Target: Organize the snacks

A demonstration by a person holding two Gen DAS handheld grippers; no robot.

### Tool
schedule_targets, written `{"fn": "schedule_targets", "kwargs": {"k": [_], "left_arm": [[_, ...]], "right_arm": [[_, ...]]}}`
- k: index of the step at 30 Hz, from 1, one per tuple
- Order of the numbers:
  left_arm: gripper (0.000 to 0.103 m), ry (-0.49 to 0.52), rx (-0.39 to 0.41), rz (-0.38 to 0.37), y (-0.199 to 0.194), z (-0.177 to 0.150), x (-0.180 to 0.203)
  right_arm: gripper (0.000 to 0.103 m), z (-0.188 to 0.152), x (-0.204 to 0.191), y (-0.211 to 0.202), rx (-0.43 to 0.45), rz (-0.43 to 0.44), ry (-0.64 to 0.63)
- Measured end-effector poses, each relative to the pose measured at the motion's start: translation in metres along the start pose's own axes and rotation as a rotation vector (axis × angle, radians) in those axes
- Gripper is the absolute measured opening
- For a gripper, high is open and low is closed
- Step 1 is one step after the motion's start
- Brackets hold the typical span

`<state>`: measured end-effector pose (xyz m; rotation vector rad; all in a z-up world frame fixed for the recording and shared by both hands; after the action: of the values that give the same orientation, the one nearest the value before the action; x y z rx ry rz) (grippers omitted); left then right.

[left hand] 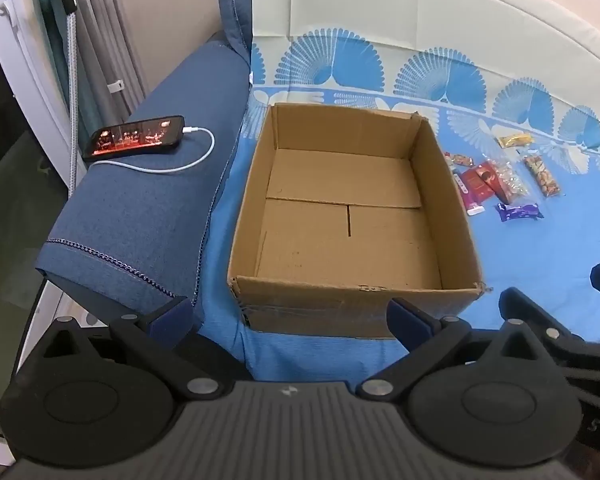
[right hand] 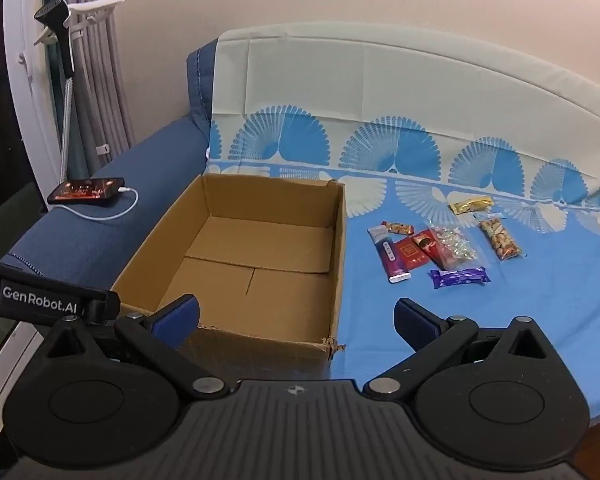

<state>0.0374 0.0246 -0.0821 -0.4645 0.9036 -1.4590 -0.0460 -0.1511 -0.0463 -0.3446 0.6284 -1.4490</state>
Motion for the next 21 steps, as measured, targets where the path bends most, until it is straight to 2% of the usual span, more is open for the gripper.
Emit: {"fn": "schedule_targets", "kwargs": {"k": [5, 12, 21], "left_arm": [[0.103, 0.006, -0.024, 0.011, 0.000, 0.004, 0.009], [0.103, 0.012, -0.031, 0.028, -0.005, 0.004, 0.015], [0.103, 0.006, -0.035, 0.042, -0.010, 0.007, 0.018]], "right_arm": [[0.103, 0.004, 0.017, 0.003, -0.014, 0.008, -0.009], [0.103, -0.003, 0.001, 0.010, -0.016, -0.012, 0.003], [0.103, 0.001, 0.004, 0.010, 0.000, -0.008, -0.013]]}}
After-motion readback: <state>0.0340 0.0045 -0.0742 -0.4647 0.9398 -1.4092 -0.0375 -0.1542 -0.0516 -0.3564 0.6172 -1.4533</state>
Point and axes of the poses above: each gripper's, at about its wrist camera, not at the fingertips, and y roughly the way its jaws point, x to its right, z to its top, the point moved 8 cm from there along y, roughly the way its jaws point, and after that the axes turned 11 degrees about z, right-handed, at the moved point
